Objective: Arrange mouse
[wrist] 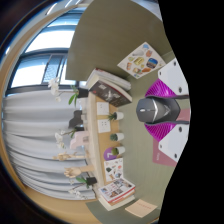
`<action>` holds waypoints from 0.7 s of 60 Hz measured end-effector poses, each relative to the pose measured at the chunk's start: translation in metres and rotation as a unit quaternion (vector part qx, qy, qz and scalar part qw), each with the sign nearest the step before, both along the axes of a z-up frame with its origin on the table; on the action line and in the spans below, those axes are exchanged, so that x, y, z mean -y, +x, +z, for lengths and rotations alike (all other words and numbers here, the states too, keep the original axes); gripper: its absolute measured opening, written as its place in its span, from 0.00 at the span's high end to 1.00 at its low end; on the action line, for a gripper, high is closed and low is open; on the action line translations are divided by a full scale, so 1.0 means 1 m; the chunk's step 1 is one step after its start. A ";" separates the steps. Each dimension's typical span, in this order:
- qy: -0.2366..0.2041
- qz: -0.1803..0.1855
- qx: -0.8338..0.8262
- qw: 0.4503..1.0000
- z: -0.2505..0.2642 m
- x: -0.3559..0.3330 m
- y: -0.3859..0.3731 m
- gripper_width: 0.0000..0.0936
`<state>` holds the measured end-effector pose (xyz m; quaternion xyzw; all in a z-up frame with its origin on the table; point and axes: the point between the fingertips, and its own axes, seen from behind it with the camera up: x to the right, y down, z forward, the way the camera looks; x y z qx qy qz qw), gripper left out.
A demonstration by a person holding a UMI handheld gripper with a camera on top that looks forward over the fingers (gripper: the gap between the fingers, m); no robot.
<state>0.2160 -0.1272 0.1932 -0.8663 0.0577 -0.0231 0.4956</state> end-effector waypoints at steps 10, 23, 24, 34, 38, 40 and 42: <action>0.018 0.051 0.000 0.999 0.018 -0.049 -0.080 0.70; -0.071 0.080 -0.016 0.994 -0.107 -0.064 -0.136 0.70; -0.079 0.079 -0.017 0.994 -0.116 -0.062 -0.138 0.70; -0.120 0.071 -0.016 0.990 -0.169 -0.046 -0.138 0.69; -0.125 0.071 -0.019 0.989 -0.182 -0.041 -0.139 0.69; -0.127 0.069 -0.019 0.989 -0.188 -0.039 -0.139 0.67; -0.132 0.069 -0.018 0.989 -0.195 -0.036 -0.138 0.65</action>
